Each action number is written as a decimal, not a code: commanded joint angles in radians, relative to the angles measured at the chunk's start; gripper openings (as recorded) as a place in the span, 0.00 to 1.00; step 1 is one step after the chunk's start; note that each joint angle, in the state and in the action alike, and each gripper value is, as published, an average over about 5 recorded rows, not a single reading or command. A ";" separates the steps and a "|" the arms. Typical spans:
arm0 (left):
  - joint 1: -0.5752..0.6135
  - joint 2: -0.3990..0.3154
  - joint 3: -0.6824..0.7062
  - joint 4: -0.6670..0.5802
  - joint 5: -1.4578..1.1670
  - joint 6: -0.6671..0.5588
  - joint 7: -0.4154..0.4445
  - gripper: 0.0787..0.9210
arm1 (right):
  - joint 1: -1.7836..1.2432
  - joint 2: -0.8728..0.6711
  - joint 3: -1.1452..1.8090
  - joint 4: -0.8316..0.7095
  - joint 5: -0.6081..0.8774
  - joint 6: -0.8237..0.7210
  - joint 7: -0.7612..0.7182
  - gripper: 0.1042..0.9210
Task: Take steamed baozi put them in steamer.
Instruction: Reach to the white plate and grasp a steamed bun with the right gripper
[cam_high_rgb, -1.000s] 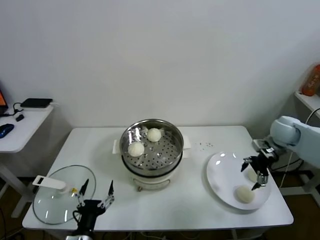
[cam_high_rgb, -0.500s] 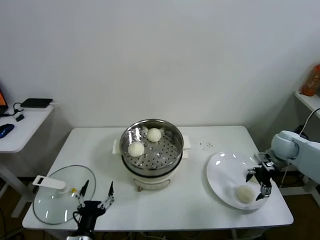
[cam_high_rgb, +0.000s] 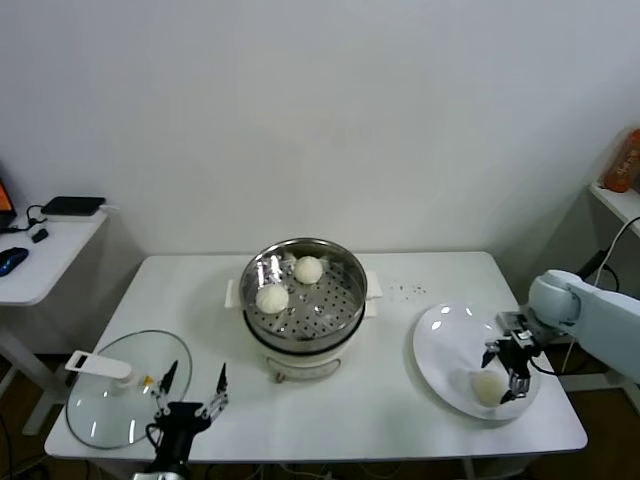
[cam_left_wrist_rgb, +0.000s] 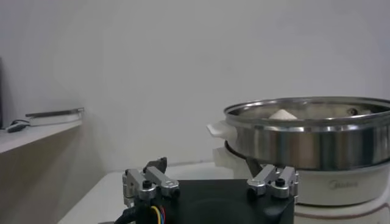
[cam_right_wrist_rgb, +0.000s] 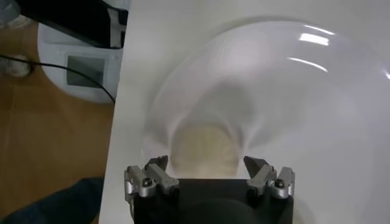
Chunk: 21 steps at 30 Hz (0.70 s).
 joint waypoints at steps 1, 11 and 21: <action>-0.002 0.001 -0.002 0.004 -0.003 -0.001 0.000 0.88 | -0.020 0.021 0.010 -0.015 -0.009 -0.003 0.006 0.88; -0.007 0.001 -0.004 0.006 -0.004 0.001 -0.001 0.88 | -0.021 0.019 0.010 -0.014 -0.010 -0.009 -0.001 0.76; -0.009 0.002 -0.003 0.007 -0.004 0.001 -0.001 0.88 | 0.026 0.013 0.011 -0.004 0.009 -0.003 -0.008 0.66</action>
